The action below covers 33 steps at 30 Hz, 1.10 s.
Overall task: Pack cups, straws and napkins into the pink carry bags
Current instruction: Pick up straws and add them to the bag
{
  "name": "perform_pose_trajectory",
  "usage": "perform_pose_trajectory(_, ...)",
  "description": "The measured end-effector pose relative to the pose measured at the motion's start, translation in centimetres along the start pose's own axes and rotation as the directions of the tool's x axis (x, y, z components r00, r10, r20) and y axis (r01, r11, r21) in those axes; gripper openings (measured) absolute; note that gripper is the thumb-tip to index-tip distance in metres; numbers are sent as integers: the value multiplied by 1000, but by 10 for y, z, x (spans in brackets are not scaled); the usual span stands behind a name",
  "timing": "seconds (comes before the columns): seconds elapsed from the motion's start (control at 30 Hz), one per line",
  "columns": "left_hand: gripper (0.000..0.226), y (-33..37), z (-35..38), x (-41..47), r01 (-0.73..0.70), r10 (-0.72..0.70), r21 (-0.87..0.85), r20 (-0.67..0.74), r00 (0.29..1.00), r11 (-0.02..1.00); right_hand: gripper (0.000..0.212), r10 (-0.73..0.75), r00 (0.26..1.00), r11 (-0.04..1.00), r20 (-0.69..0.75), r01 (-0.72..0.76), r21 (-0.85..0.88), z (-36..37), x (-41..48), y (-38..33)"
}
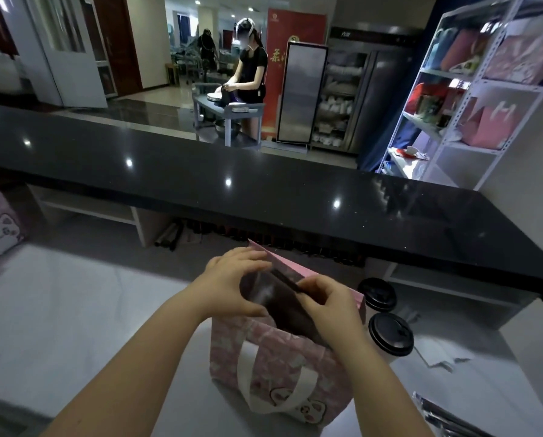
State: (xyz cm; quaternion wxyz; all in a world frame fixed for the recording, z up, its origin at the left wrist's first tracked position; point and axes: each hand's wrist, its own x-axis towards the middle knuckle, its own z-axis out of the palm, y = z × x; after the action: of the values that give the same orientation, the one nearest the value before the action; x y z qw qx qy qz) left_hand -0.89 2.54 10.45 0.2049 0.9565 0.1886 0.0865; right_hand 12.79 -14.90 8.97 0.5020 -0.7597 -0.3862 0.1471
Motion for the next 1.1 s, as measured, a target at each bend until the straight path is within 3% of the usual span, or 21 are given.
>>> perform_pose_trajectory(0.1, 113, -4, 9, 7, 3, -3, 2, 56, 998, 1000, 20, -73, 997, 939, 28, 78, -336, -4, 12, 14)
perform_pose_trajectory(0.17, 117, -5, 15, 7, 8, -9, 13, 61, 998, 1000, 21, -85, 993, 818, 77, 113, -564, 0, 18, 17)
perform_pose_trajectory(0.23, 117, -7, 18, 7, 1, -2, 25, 27, 1000, 1000, 20, -68, 990, 727, 121, 132, -674, 6, 23, 19)
perform_pose_trajectory(0.33, 111, -5, 17, 4, -26, 28, 70, -24, 999, 997, 19, -75, 988, 726, 137, 148, -671, 12, 26, 18)
perform_pose_trajectory(0.57, 55, 14, 10, -5, -40, 76, 127, -291, 954, 991, 27, -126, 975, 755, 182, 214, -620, 8, 12, -3)
perform_pose_trajectory(0.67, 43, 29, 9, -9, -52, 88, 106, -370, 925, 993, 30, -191, 971, 790, 147, 241, -564, 1, -6, -20)
perform_pose_trajectory(0.93, 33, 90, 22, -33, -109, 144, 132, -299, 943, 985, 32, -215, 976, 674, 26, 168, -719, -39, -70, -36)
perform_pose_trajectory(1.1, 34, 133, 51, -57, -216, 238, 115, -236, 942, 969, 26, -208, 972, 675, -111, 60, -735, -63, -130, -27)
